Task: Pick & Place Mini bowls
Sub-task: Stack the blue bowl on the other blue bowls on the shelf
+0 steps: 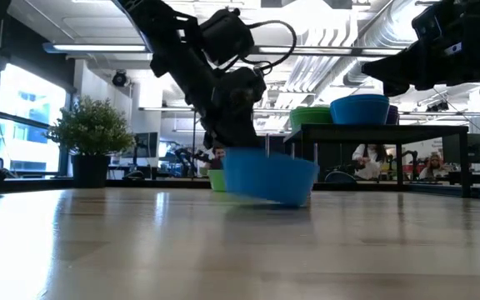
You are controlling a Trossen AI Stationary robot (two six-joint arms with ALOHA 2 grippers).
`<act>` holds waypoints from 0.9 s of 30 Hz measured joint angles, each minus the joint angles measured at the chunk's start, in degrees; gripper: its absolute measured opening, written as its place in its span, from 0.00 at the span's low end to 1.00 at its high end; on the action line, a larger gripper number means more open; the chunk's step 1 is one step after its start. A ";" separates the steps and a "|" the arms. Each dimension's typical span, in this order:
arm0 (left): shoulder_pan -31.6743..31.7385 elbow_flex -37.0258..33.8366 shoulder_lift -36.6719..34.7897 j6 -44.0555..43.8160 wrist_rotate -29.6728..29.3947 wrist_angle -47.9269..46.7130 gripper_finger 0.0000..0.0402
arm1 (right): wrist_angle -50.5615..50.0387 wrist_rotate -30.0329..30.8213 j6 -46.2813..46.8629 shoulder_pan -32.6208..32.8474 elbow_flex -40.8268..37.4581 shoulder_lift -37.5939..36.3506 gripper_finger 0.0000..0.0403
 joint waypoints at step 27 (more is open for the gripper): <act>0.02 -33.16 -8.99 9.08 -4.59 68.94 0.00 | -17.49 27.37 6.32 18.92 14.34 12.51 0.00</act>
